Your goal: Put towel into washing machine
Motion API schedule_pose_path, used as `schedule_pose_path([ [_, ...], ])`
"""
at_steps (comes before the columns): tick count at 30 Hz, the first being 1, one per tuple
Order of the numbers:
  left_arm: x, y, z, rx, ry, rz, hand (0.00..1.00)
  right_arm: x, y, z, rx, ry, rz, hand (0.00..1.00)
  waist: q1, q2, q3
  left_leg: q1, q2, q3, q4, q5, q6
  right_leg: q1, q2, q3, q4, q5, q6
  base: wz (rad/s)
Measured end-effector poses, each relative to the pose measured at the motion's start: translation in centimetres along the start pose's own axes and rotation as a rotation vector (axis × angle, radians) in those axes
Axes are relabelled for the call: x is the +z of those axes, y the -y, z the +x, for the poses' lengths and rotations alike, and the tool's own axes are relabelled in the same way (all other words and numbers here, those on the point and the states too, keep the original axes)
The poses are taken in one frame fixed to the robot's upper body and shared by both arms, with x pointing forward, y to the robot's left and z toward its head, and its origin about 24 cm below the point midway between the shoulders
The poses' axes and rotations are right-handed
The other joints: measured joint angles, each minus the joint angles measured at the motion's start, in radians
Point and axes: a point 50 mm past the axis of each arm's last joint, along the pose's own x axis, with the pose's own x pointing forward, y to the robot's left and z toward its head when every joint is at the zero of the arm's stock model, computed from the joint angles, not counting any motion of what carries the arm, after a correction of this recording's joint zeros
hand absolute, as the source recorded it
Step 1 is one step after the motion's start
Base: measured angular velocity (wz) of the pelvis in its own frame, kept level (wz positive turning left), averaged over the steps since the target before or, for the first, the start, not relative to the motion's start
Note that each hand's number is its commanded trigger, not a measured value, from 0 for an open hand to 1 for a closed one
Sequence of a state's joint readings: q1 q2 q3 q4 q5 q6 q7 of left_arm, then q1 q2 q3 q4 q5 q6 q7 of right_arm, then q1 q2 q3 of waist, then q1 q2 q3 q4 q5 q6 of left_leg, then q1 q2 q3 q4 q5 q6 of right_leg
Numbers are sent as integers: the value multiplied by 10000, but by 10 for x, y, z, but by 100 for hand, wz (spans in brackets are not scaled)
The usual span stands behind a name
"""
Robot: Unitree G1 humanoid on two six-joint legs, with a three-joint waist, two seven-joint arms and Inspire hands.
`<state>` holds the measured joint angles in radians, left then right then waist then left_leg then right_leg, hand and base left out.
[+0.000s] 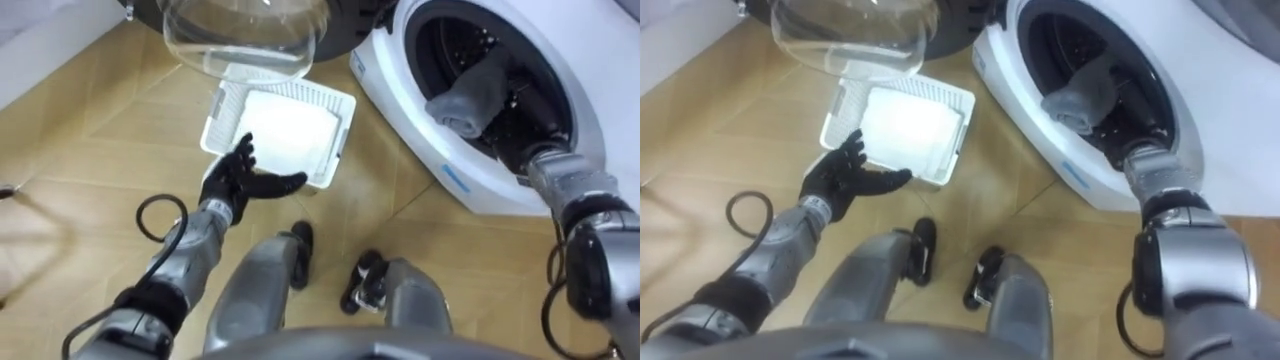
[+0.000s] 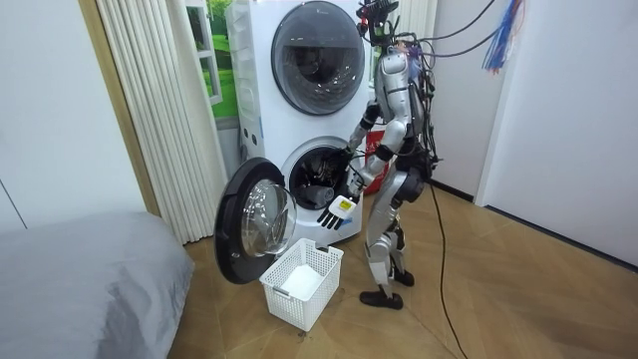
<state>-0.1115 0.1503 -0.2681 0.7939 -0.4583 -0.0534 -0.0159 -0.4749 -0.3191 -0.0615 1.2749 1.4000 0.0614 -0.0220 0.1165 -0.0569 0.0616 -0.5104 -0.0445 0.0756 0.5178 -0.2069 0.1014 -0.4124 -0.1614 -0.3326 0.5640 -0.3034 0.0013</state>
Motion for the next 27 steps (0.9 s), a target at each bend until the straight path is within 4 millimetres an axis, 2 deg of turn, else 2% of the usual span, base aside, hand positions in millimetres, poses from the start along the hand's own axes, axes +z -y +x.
schedule_pose_path([
  [3,-11,-8,-5,202,-296,100,0,-5,27,-4,-231,6,-322,0,-81,59,-57,547,19,-46,-420,21,-26,649,197,-9,-668,197,93,-1],
  [6,-20,-18,-11,452,-532,620,0,-15,49,-9,-456,-115,-1226,0,-177,106,-177,1039,52,-35,-762,23,-29,1223,354,36,-1273,398,158,-5],
  [7,-25,-21,-14,531,-664,770,0,-18,58,-11,-628,-186,-1521,0,-212,105,-233,1159,56,-27,-830,23,-29,1362,386,57,-1394,431,178,-4],
  [8,-34,-28,-20,693,-933,1019,0,-25,74,-15,-930,-397,-2170,0,-293,95,-332,1448,57,-3,-959,23,-29,1709,441,66,-1693,490,214,-8],
  [9,-40,-33,-24,859,-1040,957,0,-29,89,-20,-1141,-589,-2925,0,-323,85,-466,1732,57,34,-1145,22,-29,1992,489,100,-1972,564,249,-9],
  [10,-44,-35,-27,948,-1133,890,0,-30,98,-23,-1308,-681,-3179,0,-332,85,-501,1872,53,50,-1217,22,-30,2146,510,141,-2091,589,270,-13],
  [12,-57,-43,-37,1273,-1457,648,0,-33,127,-35,-1918,-970,-4049,0,-354,87,-513,2439,45,110,-1464,21,-31,2706,581,306,-2469,679,314,-15],
  [15,-74,-54,-50,1739,-1863,377,0,-36,149,-46,-2262,-1189,-4958,0,-534,117,-535,2975,76,173,-1819,12,-59,3202,647,256,-2782,794,304,-11],
  [18,-93,-62,-60,2010,-2676,704,0,-44,155,-50,-2263,-1614,-6124,0,-588,176,-539,3320,198,229,-1946,-27,-148,3677,855,324,-3272,1056,251,-18],
  [21,-110,-69,-73,2331,-3308,836,0,-53,171,-60,-2362,-2271,-7370,0,-589,179,-560,3804,194,225,-2143,-30,-185,4071,894,351,-3472,1093,259,-2],
  [25,-125,-75,-86,2721,-3886,765,0,-62,181,-67,-2402,-2832,-8404,0,-604,224,-567,3933,204,270,-2234,2,-238,4177,924,404,-3561,1105,239,-3],
  [27,-131,-78,-91,2973,-4002,608,0,-66,185,-69,-2390,-3178,-9465,0,-599,234,-570,4161,190,300,-2406,36,-262,4347,933,451,-3641,1109,237,-5],
])
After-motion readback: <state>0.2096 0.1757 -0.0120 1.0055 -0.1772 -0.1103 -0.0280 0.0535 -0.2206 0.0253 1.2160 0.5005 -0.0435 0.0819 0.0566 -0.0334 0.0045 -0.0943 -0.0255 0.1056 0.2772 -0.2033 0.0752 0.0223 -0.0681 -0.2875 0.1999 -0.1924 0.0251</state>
